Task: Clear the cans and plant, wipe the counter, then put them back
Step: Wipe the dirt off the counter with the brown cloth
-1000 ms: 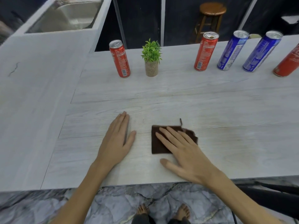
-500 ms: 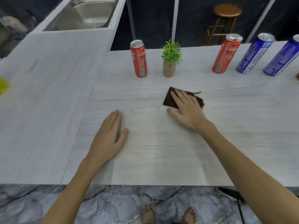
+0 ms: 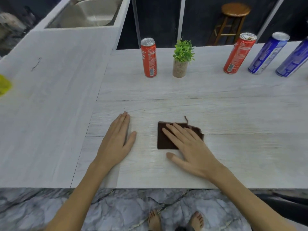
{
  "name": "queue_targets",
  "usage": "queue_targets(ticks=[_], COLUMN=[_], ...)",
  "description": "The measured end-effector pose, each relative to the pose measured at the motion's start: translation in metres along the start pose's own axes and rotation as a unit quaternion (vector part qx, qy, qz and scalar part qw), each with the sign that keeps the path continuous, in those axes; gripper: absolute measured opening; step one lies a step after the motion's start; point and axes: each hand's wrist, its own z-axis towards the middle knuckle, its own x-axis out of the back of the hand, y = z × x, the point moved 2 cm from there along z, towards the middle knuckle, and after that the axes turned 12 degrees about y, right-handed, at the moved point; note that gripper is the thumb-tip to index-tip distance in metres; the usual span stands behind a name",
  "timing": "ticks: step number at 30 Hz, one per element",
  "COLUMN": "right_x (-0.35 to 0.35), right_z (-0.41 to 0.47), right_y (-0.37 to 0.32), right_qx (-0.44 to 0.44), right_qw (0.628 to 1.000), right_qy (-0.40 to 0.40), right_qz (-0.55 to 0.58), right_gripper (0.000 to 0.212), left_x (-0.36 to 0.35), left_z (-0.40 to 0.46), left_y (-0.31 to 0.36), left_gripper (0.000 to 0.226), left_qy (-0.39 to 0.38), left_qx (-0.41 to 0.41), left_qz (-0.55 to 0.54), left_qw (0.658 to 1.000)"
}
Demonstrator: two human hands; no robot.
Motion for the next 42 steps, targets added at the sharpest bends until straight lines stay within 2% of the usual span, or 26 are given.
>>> queue_targets(ticks=[3,7,11,14,17,23,26,29,36,39,42], right_x=[0.011,0.011,-0.006,-0.021,-0.031,-0.038,-0.03,-0.018,-0.032,-0.044,-0.049], right_z=[0.002,0.048,0.105,0.137,0.145,0.072,0.028,0.024,0.129,0.153,0.134], right_y=[0.022,0.04,0.037,0.015,-0.021,-0.084,-0.074,-0.047,-0.042,-0.067,-0.09], right_qx=[-0.04,-0.094,-0.106,-0.088,-0.034,0.067,0.061,0.028,-0.071,-0.048,0.018], right_qw=[0.999,0.995,0.994,0.996,0.999,0.997,0.998,0.999,0.997,0.999,0.999], right_qy=[0.004,0.013,0.012,0.009,0.009,-0.028,-0.033,-0.031,0.007,-0.01,-0.022], right_qz=[-0.002,-0.01,-0.018,-0.019,-0.013,-0.007,0.011,0.004,-0.015,-0.011,-0.019], right_gripper=[0.076,0.083,0.081,0.08,0.078,0.08,0.078,0.076,0.072,0.071,0.071], left_x=[0.001,0.007,0.019,0.031,0.038,0.036,0.035,0.034,0.031,0.033,0.035], left_z=[0.0,-0.001,-0.009,-0.018,-0.026,-0.029,-0.03,-0.031,-0.029,-0.029,-0.03], left_y=[-0.002,-0.008,-0.027,-0.048,-0.061,-0.064,-0.066,-0.067,-0.07,-0.068,-0.068], left_gripper=[0.071,0.071,0.07,0.07,0.069,0.068,0.068,0.068,0.069,0.069,0.067], left_qy=[-0.003,-0.006,0.014,0.019,0.013,0.016,0.017,0.016,0.016,0.015,0.015], left_qx=[0.005,0.027,0.035,0.055,0.059,0.045,0.04,0.039,0.035,0.037,0.035], left_qz=[-0.022,-0.069,-0.053,-0.03,-0.008,-0.003,-0.001,-0.01,-0.002,-0.001,-0.001], left_qw=[1.0,0.997,0.998,0.998,0.998,0.999,0.999,0.999,0.999,0.999,0.999])
